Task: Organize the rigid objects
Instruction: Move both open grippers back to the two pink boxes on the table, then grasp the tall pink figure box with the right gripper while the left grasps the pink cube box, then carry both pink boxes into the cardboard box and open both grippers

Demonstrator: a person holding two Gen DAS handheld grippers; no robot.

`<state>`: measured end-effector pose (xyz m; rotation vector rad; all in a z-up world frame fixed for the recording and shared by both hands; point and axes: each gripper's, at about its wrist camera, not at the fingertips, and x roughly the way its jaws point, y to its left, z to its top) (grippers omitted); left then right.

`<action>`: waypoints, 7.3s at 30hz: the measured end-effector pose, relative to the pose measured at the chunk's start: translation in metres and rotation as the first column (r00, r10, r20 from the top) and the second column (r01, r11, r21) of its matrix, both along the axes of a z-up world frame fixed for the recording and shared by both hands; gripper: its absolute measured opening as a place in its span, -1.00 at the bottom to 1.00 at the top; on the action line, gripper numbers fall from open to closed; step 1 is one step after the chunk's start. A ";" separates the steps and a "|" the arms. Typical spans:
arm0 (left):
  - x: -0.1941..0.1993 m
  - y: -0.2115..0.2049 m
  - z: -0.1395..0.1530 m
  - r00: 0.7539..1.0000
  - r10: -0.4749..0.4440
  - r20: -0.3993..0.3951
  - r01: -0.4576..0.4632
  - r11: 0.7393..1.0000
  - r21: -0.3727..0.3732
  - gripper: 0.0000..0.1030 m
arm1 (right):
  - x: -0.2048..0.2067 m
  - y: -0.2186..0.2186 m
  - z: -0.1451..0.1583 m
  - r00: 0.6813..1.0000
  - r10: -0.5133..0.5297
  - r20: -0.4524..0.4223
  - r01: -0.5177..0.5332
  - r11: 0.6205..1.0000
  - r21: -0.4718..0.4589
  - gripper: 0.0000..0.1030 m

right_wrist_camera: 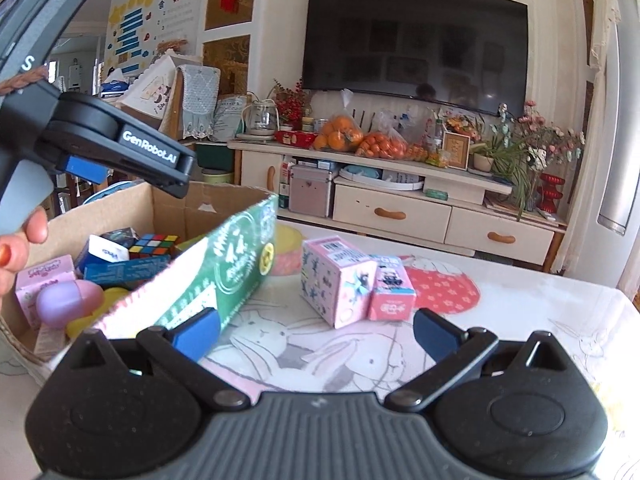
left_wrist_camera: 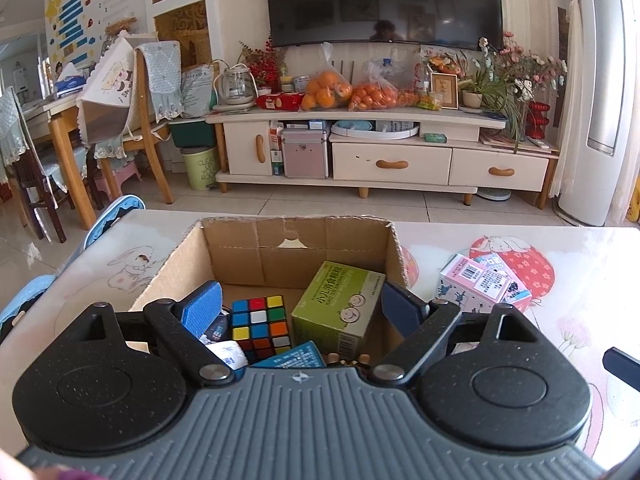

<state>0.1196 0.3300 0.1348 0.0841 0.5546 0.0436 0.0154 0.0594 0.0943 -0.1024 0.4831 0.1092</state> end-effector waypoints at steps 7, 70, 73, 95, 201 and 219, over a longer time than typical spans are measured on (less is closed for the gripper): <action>-0.002 0.000 -0.002 1.000 -0.030 -0.008 0.030 0.999 0.022 1.00 | 0.003 -0.019 -0.009 1.000 -0.028 -0.013 0.028 1.000 0.009 0.98; 0.033 -0.007 -0.014 0.982 -0.166 0.085 0.183 0.950 -0.254 1.00 | 0.163 -0.114 -0.060 0.981 0.092 -0.169 -0.062 0.983 0.171 -0.04; 0.036 -0.006 -0.017 0.985 -0.143 0.093 0.162 0.957 -0.242 1.00 | 0.160 -0.123 -0.057 0.983 0.095 -0.158 -0.068 0.983 0.169 -0.10; 0.066 -0.024 -0.064 0.975 -0.216 0.051 0.215 0.976 0.017 1.00 | 0.152 -0.158 -0.057 0.977 0.138 -0.164 -0.119 0.986 0.121 -0.04; -0.051 0.057 -0.003 0.957 -0.278 0.078 0.282 0.958 -0.054 0.73 | -0.054 -0.043 0.010 0.998 -0.017 -0.062 0.007 0.989 -0.147 -0.14; -0.018 0.124 0.020 0.991 -0.107 0.077 0.114 0.989 -0.097 0.74 | -0.012 0.029 0.043 0.986 0.164 -0.001 -0.163 0.976 -0.143 -0.14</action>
